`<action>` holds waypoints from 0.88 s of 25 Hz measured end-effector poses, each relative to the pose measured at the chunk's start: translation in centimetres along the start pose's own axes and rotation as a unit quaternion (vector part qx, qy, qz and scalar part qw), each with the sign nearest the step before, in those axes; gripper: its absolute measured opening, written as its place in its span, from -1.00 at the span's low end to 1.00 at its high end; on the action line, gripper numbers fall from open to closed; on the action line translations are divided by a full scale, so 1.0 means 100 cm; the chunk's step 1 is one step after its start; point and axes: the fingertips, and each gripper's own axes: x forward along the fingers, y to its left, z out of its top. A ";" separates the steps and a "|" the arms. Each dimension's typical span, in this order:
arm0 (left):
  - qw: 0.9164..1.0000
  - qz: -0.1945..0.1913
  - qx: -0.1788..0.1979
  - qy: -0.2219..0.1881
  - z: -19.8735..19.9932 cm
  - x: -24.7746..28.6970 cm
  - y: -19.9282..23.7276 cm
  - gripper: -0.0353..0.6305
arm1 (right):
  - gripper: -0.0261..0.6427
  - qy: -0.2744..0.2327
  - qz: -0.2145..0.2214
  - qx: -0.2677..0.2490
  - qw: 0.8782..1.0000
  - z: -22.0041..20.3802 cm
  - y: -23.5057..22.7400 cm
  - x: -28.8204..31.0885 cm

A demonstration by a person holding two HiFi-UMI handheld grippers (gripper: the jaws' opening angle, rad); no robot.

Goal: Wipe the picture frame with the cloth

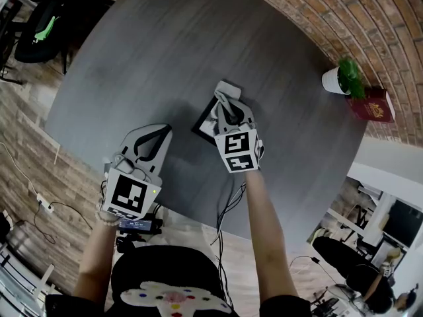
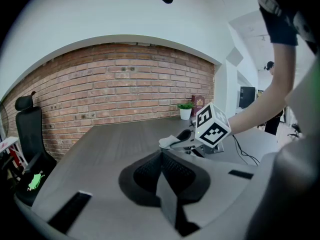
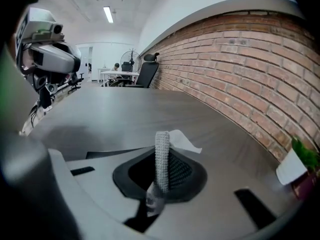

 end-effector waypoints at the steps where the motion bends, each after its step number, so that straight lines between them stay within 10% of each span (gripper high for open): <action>1: 1.000 0.000 0.003 -0.001 0.001 0.000 0.000 -0.87 | -0.85 -0.002 -0.004 0.002 1.000 0.002 -0.003 0.001; 22: 1.000 -0.011 0.003 -0.003 0.004 0.001 -0.006 -0.87 | -0.85 0.033 -0.038 0.067 0.996 -0.029 -0.035 -0.025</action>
